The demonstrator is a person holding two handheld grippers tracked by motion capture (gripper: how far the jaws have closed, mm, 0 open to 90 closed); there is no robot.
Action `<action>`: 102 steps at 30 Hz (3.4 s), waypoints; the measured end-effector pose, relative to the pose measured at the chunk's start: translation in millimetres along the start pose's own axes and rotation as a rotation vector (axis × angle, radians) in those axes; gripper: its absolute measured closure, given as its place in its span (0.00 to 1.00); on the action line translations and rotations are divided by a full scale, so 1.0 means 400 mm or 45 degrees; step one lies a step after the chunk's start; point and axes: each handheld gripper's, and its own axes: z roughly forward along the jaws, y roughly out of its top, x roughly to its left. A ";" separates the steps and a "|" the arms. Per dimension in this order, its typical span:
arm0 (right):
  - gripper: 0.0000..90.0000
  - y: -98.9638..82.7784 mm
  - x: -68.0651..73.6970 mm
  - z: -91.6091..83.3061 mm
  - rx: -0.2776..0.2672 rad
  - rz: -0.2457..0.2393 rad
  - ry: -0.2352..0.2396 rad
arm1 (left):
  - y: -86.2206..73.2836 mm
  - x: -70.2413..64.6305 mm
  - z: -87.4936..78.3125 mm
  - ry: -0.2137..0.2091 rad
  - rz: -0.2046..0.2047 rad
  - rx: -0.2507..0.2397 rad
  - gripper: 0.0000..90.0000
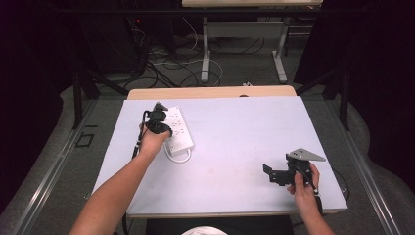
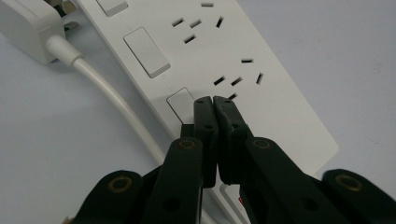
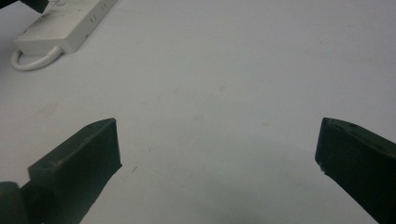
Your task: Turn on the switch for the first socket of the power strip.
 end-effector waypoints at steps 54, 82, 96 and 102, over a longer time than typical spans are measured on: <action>0.00 0.001 0.000 0.003 0.007 -0.010 0.005 | -0.008 0.005 0.010 0.038 -0.003 -0.040 0.99; 0.00 0.001 0.001 0.002 0.010 -0.003 0.014 | -0.018 0.013 0.014 -0.006 -0.031 -0.051 1.00; 0.00 -0.003 -0.005 0.004 0.012 0.008 0.006 | -0.022 -0.005 0.015 -0.006 0.019 -0.055 0.94; 0.00 -0.005 -0.013 0.008 0.016 0.026 0.011 | -0.021 -0.013 0.012 -0.007 0.041 -0.063 0.87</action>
